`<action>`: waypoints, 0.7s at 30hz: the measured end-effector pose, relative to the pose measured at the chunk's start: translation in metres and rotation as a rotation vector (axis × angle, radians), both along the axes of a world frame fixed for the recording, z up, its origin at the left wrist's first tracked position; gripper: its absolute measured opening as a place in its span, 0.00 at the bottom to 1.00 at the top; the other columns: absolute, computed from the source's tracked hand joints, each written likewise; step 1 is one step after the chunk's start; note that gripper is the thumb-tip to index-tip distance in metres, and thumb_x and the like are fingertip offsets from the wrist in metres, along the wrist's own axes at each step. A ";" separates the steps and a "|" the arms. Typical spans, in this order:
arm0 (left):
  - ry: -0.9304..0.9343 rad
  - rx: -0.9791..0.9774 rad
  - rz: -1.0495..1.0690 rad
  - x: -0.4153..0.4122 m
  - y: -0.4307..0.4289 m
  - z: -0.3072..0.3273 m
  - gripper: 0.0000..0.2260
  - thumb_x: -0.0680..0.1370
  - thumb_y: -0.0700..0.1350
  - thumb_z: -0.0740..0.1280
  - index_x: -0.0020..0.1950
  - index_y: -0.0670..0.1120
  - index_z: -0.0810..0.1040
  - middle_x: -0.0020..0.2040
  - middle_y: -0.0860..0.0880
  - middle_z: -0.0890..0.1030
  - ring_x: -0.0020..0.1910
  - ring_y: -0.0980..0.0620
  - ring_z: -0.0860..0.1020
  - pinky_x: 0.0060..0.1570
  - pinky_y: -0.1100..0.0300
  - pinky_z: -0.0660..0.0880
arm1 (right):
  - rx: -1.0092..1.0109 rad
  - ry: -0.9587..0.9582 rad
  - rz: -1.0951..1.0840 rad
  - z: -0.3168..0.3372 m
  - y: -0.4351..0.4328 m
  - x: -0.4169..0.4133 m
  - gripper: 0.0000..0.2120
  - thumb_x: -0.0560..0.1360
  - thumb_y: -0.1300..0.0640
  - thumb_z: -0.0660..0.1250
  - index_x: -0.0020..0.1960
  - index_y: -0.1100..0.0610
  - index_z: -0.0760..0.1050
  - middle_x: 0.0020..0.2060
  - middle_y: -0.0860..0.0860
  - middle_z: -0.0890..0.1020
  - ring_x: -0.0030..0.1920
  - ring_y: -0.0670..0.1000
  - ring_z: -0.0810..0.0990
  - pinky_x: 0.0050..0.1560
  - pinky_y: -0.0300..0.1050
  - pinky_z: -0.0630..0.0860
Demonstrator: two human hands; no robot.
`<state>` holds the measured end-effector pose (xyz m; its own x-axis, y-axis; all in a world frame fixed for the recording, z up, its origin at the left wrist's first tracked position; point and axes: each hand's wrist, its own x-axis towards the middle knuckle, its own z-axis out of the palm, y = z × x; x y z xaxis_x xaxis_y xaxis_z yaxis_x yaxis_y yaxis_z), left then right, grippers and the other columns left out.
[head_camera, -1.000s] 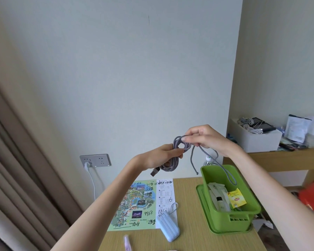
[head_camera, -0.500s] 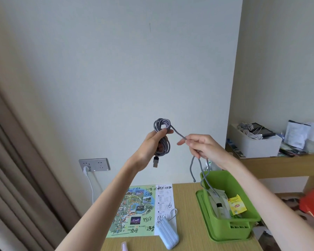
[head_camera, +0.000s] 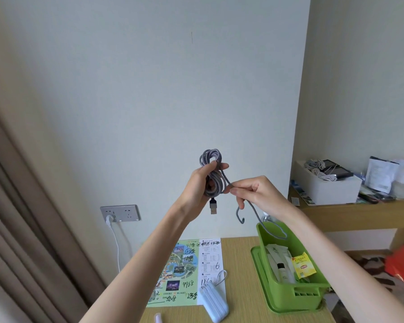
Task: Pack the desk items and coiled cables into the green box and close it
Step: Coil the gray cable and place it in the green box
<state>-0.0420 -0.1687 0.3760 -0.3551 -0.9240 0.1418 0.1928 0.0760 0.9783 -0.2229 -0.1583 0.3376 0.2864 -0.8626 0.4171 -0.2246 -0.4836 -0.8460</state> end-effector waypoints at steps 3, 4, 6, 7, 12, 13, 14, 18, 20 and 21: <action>0.053 0.044 0.081 -0.003 0.000 0.001 0.12 0.81 0.50 0.60 0.46 0.46 0.80 0.34 0.53 0.74 0.27 0.57 0.71 0.32 0.63 0.66 | 0.002 0.058 -0.037 -0.001 -0.002 -0.002 0.07 0.78 0.57 0.67 0.46 0.53 0.84 0.27 0.53 0.80 0.32 0.52 0.71 0.38 0.44 0.64; 0.101 0.066 0.113 -0.003 -0.002 0.003 0.11 0.81 0.49 0.60 0.44 0.47 0.79 0.36 0.52 0.74 0.29 0.57 0.71 0.33 0.62 0.65 | 0.009 0.078 -0.051 -0.002 -0.003 -0.003 0.07 0.78 0.57 0.67 0.45 0.54 0.84 0.27 0.53 0.81 0.32 0.53 0.71 0.38 0.46 0.65; 0.229 0.105 0.147 0.001 -0.005 0.009 0.10 0.82 0.47 0.61 0.44 0.48 0.78 0.38 0.53 0.75 0.32 0.57 0.72 0.36 0.61 0.65 | 0.020 0.105 -0.082 -0.006 -0.004 -0.007 0.09 0.79 0.57 0.66 0.44 0.55 0.84 0.28 0.54 0.81 0.34 0.55 0.72 0.41 0.52 0.68; 0.281 0.115 0.145 0.004 -0.006 0.013 0.10 0.82 0.47 0.61 0.44 0.48 0.78 0.39 0.53 0.76 0.34 0.57 0.72 0.38 0.61 0.66 | 0.024 0.112 -0.097 -0.008 -0.005 -0.009 0.10 0.79 0.57 0.65 0.44 0.56 0.84 0.29 0.54 0.81 0.35 0.56 0.73 0.43 0.56 0.71; 0.505 0.116 0.088 0.014 -0.011 0.020 0.09 0.83 0.45 0.58 0.45 0.45 0.74 0.37 0.52 0.76 0.37 0.54 0.76 0.52 0.55 0.75 | 0.039 0.129 -0.137 -0.015 -0.010 -0.015 0.12 0.80 0.55 0.64 0.42 0.55 0.83 0.30 0.54 0.83 0.37 0.64 0.76 0.49 0.62 0.73; 0.522 0.120 0.112 0.015 -0.011 0.021 0.09 0.83 0.45 0.58 0.45 0.45 0.74 0.37 0.52 0.75 0.36 0.54 0.75 0.51 0.55 0.76 | 0.042 0.134 -0.149 -0.016 -0.011 -0.015 0.12 0.80 0.55 0.64 0.42 0.55 0.83 0.30 0.54 0.83 0.35 0.62 0.73 0.44 0.58 0.72; 0.529 0.132 0.146 0.016 -0.012 0.021 0.09 0.83 0.45 0.58 0.45 0.45 0.74 0.37 0.52 0.75 0.35 0.55 0.75 0.47 0.58 0.75 | 0.045 0.139 -0.164 -0.016 -0.012 -0.015 0.11 0.79 0.55 0.65 0.41 0.54 0.83 0.30 0.53 0.83 0.32 0.59 0.70 0.39 0.53 0.69; 0.378 0.147 0.283 0.025 -0.016 0.017 0.10 0.81 0.50 0.61 0.44 0.48 0.77 0.36 0.55 0.78 0.38 0.58 0.75 0.43 0.63 0.68 | 0.031 0.162 -0.253 -0.015 -0.015 -0.021 0.08 0.76 0.54 0.68 0.40 0.52 0.83 0.30 0.49 0.84 0.31 0.52 0.70 0.37 0.47 0.68; 0.168 0.072 0.337 0.028 -0.018 0.012 0.12 0.82 0.53 0.60 0.44 0.49 0.77 0.34 0.55 0.76 0.36 0.58 0.73 0.42 0.62 0.67 | -0.002 0.162 -0.293 -0.012 -0.016 -0.023 0.07 0.75 0.54 0.70 0.39 0.51 0.82 0.30 0.48 0.84 0.28 0.47 0.68 0.34 0.44 0.66; 0.070 0.030 0.356 0.030 -0.019 0.010 0.14 0.82 0.55 0.59 0.45 0.48 0.76 0.32 0.56 0.73 0.34 0.58 0.71 0.39 0.62 0.66 | -0.024 0.160 -0.310 -0.009 -0.016 -0.024 0.07 0.74 0.53 0.70 0.38 0.51 0.82 0.30 0.48 0.84 0.27 0.45 0.67 0.34 0.43 0.66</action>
<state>-0.0125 -0.1874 0.3860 -0.0011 -0.9921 0.1252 0.2262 0.1217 0.9664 -0.2465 -0.1743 0.3284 0.0760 -0.9092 0.4093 -0.4925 -0.3912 -0.7774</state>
